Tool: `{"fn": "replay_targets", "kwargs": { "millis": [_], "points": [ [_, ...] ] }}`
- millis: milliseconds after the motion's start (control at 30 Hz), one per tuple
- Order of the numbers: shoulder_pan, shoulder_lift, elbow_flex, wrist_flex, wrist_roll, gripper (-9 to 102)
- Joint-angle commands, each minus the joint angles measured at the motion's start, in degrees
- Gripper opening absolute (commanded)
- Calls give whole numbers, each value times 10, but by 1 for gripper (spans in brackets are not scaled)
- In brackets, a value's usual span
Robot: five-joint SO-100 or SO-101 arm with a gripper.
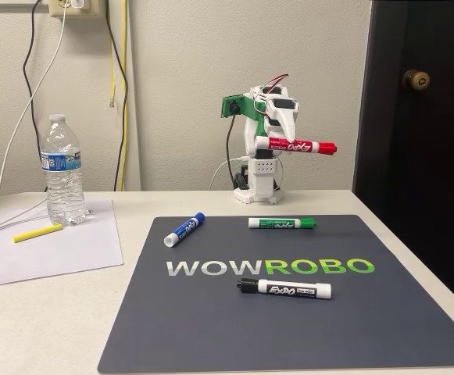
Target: Pick up the red marker.
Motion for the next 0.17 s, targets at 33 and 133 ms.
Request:
{"fn": "replay_targets", "kwargs": {
  "millis": [33, 133],
  "points": [
    [3, 17, -4, -10, 2, 3],
    [3, 17, -4, -10, 2, 3]
  ]
}}
